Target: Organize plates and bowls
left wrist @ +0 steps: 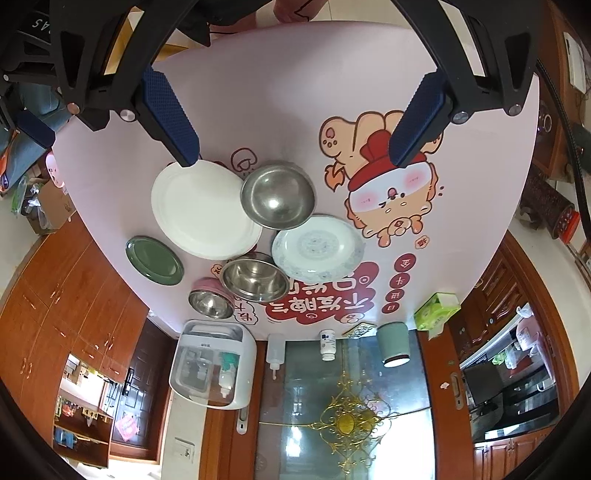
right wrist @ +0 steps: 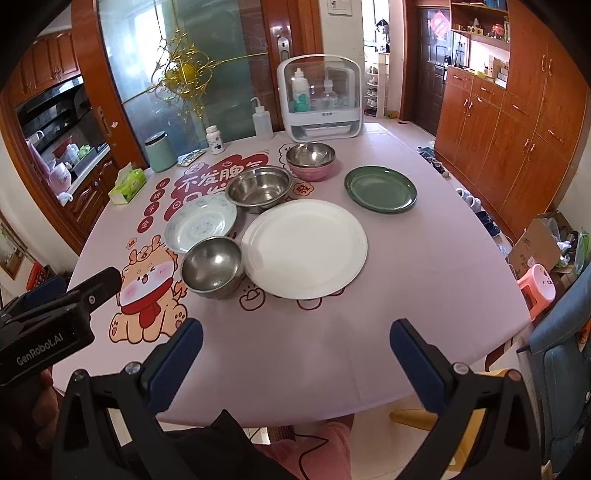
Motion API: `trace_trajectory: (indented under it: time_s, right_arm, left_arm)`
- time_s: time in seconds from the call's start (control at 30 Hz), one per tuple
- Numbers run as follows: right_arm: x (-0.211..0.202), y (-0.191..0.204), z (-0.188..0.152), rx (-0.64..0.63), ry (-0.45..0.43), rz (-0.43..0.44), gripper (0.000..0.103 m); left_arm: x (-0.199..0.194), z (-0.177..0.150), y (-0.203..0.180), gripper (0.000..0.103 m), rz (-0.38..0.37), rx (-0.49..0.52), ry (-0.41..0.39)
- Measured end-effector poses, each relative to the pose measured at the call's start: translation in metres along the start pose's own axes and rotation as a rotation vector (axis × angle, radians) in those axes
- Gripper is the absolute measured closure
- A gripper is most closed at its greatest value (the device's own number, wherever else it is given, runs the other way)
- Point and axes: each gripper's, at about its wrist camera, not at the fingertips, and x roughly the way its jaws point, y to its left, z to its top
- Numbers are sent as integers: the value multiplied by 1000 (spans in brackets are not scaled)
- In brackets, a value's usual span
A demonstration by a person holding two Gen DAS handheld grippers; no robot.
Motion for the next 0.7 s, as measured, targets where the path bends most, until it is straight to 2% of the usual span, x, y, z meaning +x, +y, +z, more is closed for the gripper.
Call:
trace_trajectory:
  time_s: [0.7]
  right_arm:
    - [30, -81, 63, -104, -35, 92, 1]
  left_arm:
    - [24, 32, -76, 1, 50, -114, 1]
